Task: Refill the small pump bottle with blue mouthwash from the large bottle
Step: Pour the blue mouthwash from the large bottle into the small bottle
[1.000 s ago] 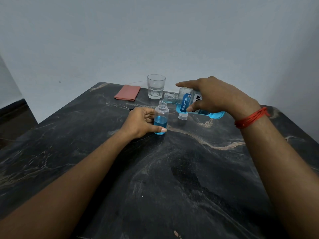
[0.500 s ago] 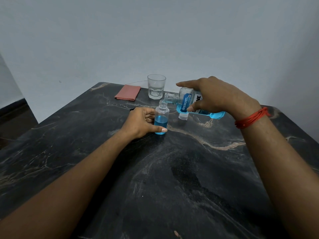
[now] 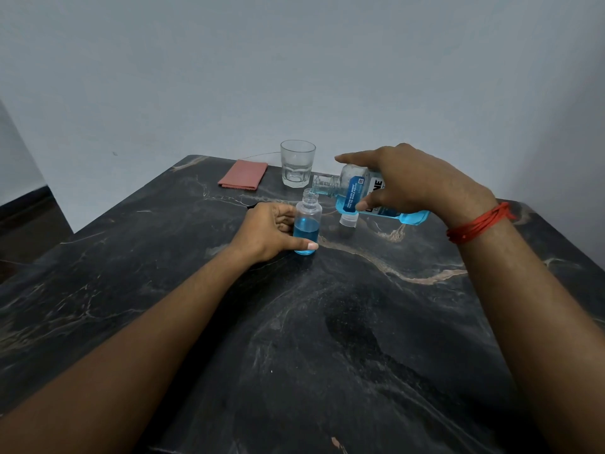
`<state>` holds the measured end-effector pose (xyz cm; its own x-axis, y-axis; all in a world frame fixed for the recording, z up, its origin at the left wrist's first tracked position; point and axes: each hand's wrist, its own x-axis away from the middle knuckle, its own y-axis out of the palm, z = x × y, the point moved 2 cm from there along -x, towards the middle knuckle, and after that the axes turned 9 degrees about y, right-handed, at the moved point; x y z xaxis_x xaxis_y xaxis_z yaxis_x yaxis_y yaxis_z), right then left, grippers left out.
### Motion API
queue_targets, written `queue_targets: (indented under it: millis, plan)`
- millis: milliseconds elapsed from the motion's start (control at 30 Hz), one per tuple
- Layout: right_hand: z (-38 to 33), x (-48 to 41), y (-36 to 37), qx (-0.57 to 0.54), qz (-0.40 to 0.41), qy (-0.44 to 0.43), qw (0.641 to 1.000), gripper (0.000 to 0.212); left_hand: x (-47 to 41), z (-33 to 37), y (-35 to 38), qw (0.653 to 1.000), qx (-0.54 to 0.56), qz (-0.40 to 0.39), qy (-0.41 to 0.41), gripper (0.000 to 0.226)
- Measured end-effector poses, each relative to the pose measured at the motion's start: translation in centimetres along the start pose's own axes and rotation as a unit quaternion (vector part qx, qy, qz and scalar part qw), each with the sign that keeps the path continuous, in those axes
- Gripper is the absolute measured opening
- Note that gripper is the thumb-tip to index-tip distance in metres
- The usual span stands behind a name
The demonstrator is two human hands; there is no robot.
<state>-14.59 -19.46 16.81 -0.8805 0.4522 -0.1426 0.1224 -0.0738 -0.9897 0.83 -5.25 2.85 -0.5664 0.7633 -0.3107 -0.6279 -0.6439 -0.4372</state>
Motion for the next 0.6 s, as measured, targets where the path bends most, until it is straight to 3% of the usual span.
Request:
queue_targets:
  millis: [600]
  plan:
    - [-0.18,0.14,-0.15,0.004,0.002,0.004,1.0,0.085,0.09,0.13,-0.03,1.0,-0.004,0.005,0.001,0.064]
